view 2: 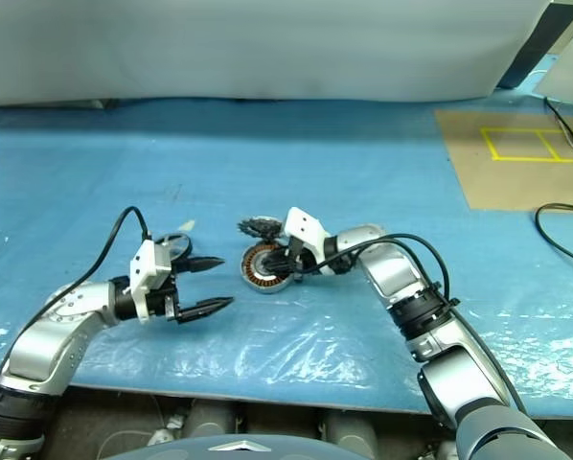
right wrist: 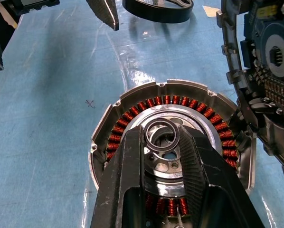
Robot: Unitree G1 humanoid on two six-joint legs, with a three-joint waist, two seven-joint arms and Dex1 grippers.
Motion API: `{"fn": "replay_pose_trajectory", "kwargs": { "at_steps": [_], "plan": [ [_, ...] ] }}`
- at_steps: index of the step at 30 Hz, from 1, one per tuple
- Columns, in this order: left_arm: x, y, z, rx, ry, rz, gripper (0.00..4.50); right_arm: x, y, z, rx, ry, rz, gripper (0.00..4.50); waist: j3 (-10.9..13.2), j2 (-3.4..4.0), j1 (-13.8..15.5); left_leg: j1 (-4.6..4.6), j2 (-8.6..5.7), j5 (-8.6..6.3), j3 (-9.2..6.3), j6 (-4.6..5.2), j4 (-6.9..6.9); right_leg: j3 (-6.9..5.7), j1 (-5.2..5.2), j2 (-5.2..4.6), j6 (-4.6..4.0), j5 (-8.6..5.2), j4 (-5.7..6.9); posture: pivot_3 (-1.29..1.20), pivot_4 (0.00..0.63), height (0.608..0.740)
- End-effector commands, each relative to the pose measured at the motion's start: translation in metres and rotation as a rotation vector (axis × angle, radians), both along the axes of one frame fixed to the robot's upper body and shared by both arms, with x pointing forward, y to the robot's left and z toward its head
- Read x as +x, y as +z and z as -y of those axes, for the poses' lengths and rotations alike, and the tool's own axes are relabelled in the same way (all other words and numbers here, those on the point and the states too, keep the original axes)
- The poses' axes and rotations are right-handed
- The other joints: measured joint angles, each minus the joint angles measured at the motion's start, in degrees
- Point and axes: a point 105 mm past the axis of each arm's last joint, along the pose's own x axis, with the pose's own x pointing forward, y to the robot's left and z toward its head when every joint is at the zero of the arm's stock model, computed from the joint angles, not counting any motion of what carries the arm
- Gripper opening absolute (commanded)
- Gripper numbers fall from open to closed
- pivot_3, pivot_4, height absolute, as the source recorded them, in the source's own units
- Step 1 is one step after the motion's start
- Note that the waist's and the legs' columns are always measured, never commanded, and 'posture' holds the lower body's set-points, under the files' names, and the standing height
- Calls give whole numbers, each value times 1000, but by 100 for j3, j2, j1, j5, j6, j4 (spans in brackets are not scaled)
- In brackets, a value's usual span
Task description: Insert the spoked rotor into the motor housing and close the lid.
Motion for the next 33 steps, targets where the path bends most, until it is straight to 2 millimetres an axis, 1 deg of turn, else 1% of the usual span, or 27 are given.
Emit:
{"fn": "replay_pose_trajectory", "kwargs": {
  "at_steps": [1,11,24,33],
  "plan": [
    [0,9,5,-9,-12,42,4047,2,12,-2,15,17,52,632,0,0,0,0,0,0,0,0,0,0,0,0,0,0,0,0,150,740],
    [1,10,6,-8,-2,43,4047,11,6,0,-6,-30,75,632,0,0,-2,0,0,0,0,0,2,0,0,1,0,0,2,0,150,740],
    [3,7,2,-2,15,34,4047,6,4,-2,-25,7,70,632,0,0,0,0,0,0,0,0,5,0,1,1,0,0,4,0,150,740],
    [2,2,0,14,17,19,4047,8,3,-4,-20,-5,75,632,0,0,-1,0,0,0,0,0,6,0,1,1,-1,0,5,0,150,740]
  ]
}}
